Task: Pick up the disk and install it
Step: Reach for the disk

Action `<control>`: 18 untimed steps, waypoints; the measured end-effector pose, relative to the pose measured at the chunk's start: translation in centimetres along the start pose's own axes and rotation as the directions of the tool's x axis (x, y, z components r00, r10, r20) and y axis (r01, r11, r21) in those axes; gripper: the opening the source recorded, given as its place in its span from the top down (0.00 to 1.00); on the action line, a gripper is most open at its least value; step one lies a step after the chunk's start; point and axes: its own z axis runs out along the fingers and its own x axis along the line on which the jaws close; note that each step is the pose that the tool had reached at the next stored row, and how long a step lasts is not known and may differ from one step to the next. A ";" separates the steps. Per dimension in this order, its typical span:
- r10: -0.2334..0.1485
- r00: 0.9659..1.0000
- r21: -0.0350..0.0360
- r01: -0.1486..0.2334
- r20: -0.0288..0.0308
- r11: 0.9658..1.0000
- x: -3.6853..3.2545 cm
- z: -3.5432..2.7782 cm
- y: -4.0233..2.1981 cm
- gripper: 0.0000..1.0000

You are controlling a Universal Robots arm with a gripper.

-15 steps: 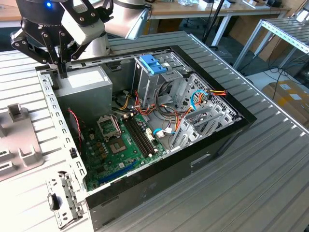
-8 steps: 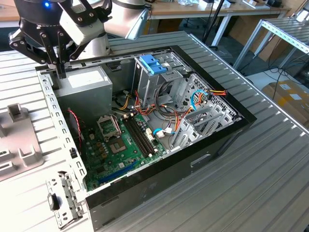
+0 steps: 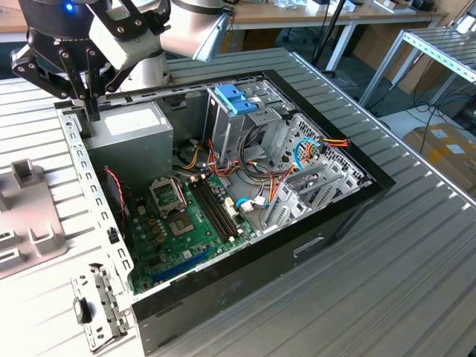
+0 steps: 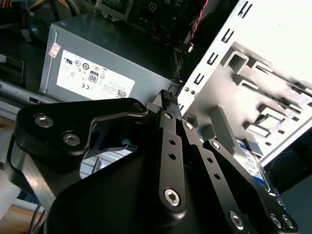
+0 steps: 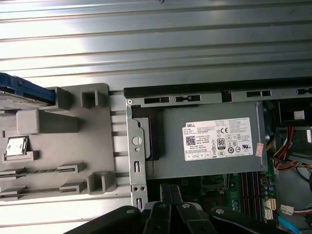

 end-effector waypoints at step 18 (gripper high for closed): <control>0.000 1.000 0.000 0.000 0.000 1.000 0.39 -0.01 -0.03 0.89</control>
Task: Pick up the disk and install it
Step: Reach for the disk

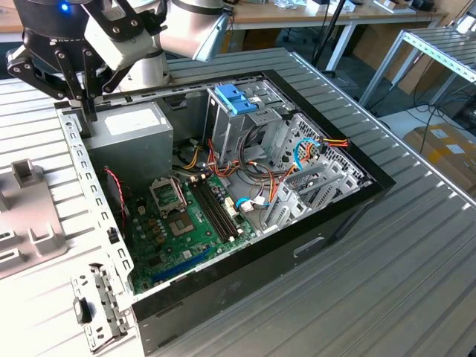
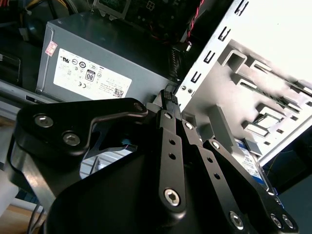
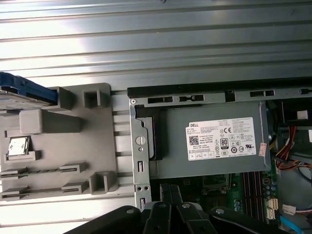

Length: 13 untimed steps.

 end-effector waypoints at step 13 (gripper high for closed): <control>0.000 1.000 0.000 0.000 0.000 1.000 0.47 -0.01 -0.04 0.89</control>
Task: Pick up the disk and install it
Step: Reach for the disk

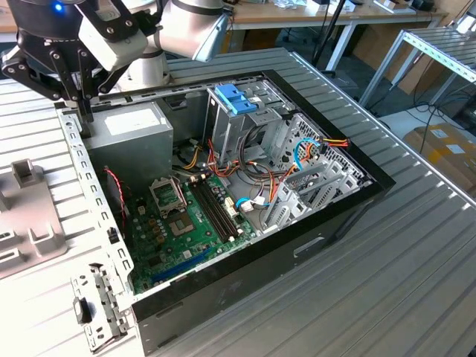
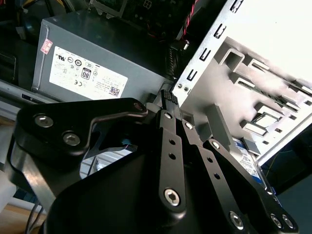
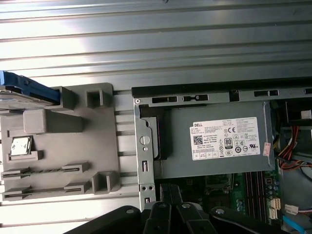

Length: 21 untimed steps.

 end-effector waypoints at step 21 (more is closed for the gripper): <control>0.000 1.000 0.000 0.000 0.000 1.000 0.73 -0.01 -0.06 0.89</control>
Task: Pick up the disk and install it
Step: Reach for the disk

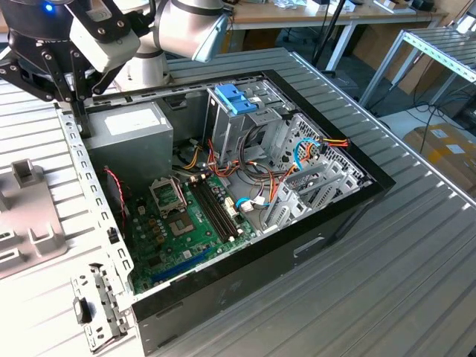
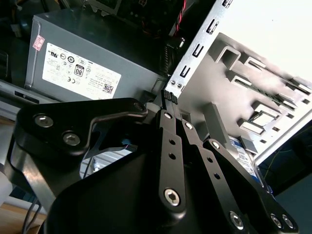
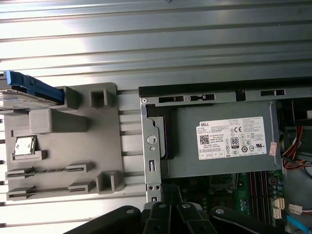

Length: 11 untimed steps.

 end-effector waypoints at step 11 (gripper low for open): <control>0.000 1.000 0.000 0.000 0.000 1.000 0.34 0.00 -0.03 0.89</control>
